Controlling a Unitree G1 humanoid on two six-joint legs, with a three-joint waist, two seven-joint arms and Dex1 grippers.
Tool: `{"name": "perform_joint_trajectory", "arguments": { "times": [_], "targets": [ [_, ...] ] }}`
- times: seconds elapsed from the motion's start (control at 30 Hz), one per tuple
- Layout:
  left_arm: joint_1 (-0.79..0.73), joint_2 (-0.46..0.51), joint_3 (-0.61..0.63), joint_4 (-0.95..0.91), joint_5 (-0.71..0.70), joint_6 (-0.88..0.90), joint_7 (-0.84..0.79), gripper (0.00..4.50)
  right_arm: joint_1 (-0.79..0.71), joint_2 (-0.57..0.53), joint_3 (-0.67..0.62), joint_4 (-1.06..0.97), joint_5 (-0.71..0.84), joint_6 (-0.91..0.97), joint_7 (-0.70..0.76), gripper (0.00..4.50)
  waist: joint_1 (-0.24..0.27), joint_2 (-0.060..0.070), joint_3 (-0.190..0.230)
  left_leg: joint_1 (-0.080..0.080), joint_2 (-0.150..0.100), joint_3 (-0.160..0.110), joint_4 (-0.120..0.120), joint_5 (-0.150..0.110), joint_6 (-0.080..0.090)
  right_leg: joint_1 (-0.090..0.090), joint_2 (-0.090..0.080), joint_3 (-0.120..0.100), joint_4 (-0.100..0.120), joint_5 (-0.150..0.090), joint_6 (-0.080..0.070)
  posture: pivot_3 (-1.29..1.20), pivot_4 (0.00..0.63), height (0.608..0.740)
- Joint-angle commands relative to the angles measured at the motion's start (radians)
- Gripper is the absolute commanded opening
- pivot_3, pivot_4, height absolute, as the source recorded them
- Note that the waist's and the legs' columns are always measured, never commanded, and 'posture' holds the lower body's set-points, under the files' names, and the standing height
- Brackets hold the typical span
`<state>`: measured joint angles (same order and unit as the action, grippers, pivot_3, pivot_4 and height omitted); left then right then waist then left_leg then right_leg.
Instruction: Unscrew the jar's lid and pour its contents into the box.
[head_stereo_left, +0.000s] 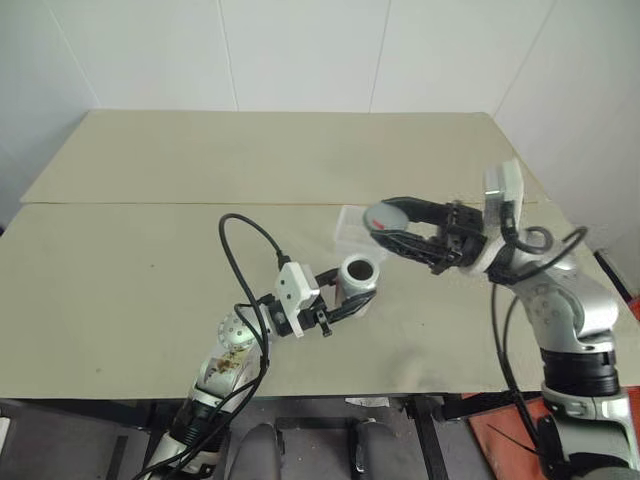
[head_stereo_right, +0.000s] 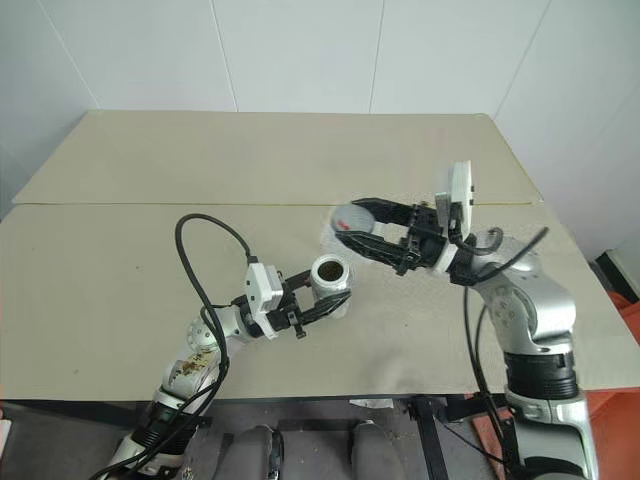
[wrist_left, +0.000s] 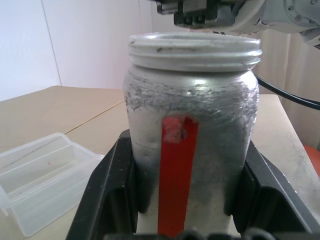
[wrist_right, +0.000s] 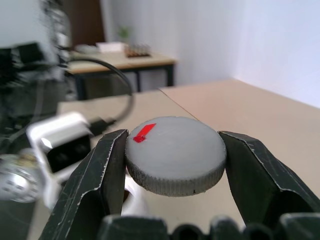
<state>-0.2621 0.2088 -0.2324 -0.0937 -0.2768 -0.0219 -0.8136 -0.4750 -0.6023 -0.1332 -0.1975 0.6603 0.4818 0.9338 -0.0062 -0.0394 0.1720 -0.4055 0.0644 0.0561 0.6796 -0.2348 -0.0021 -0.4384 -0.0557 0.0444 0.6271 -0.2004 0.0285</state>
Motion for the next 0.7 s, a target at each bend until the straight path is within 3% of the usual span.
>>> {"name": "perform_joint_trajectory", "arguments": {
  "times": [0.03,0.1,0.27,0.5,0.67,0.7],
  "targets": [
    [-0.007,0.004,0.029,-0.051,-0.019,-0.003,0.018,1.93,0.050,-0.057,-0.065,-0.008,-0.086,0.039,-0.141,2.76,0.000,0.000,0.000,0.000,0.000,0.000,0.000,0.000,0.000,0.000,0.000,0.000,0.000,0.000,0.000,0.00,0.150,0.740],
    [-0.007,0.008,0.037,-0.055,-0.021,0.002,0.023,1.93,0.066,-0.069,-0.078,0.000,-0.073,0.111,-0.191,2.76,-0.004,0.000,0.000,0.000,0.000,0.000,0.000,0.000,0.000,0.000,0.000,0.000,0.000,0.000,0.000,0.00,0.150,0.740],
    [-0.028,0.025,0.066,-0.025,-0.024,0.000,0.020,1.93,0.158,-0.133,0.066,0.011,-0.276,0.151,-0.282,2.76,-0.009,0.000,0.000,0.001,0.000,0.000,0.000,0.000,0.000,0.000,0.000,0.001,0.000,0.000,0.001,0.00,0.150,0.740],
    [-0.061,0.036,0.087,0.010,-0.015,-0.012,0.017,1.93,0.187,-0.129,0.142,0.106,-0.388,0.216,-0.346,2.76,-0.008,0.000,0.000,0.001,-0.001,0.000,0.000,0.000,0.001,0.000,0.000,0.001,0.000,-0.001,0.003,0.00,0.150,0.740],
    [-0.057,0.043,0.098,0.009,-0.001,-0.013,0.036,1.93,0.211,-0.163,0.141,0.070,-0.374,0.233,-0.286,4.35,-0.004,0.001,0.000,0.001,-0.001,0.000,0.000,0.000,0.001,0.001,0.000,0.001,0.000,-0.001,0.003,0.00,0.150,0.740],
    [-0.056,0.045,0.099,0.010,0.002,-0.013,0.039,1.93,0.212,-0.167,0.140,0.061,-0.374,0.236,-0.281,4.47,-0.004,0.001,0.000,0.001,-0.001,0.000,0.000,0.000,0.001,0.001,0.000,0.001,-0.001,-0.001,0.003,0.00,0.150,0.740]
  ]
}}
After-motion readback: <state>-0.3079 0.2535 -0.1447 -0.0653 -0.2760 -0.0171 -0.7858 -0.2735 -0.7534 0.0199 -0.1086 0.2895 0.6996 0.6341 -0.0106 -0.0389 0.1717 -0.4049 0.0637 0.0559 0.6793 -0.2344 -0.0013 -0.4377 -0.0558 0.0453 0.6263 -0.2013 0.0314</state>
